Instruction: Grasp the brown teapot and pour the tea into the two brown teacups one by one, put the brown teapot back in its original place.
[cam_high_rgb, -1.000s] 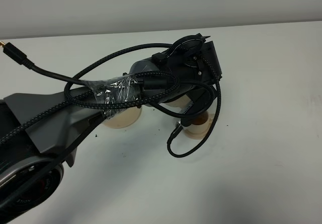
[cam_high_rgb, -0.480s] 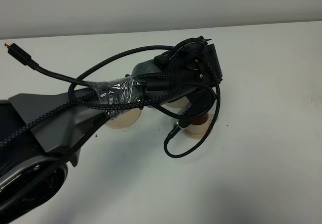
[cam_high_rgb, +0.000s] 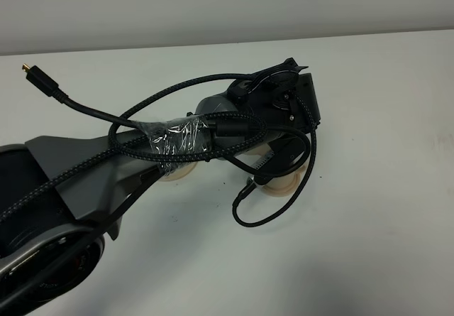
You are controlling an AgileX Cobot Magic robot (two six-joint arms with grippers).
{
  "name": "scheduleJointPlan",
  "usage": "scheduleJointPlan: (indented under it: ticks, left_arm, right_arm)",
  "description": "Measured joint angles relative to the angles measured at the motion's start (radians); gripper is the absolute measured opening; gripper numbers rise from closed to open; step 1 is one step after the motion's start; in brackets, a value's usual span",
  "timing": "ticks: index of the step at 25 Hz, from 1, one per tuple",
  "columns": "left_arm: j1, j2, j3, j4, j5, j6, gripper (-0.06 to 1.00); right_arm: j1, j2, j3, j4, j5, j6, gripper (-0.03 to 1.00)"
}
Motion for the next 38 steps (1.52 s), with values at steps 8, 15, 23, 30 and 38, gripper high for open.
scheduleJointPlan:
  ticks: [8,15,23,30,38]
  left_arm:
    - [-0.018,0.0,0.0,0.032,0.001,0.025,0.15]
    - [-0.018,0.0,0.0,0.037,0.002,0.044,0.15]
    - [-0.018,0.0,0.0,0.039,0.0,0.073,0.15]
    - [-0.018,0.0,0.0,0.044,-0.012,0.091,0.15]
    - [-0.018,0.0,0.0,0.059,-0.025,0.112,0.15]
  right_arm:
    - [0.0,0.0,0.0,0.0,0.0,0.0,0.46]
    - [0.0,0.0,0.0,0.0,0.0,0.0,0.46]
    - [0.0,0.0,0.0,0.0,0.0,0.0,0.46]
    - [0.0,0.0,0.0,0.0,0.0,0.0,0.46]
    - [0.0,0.0,0.0,0.0,0.0,0.0,0.46]
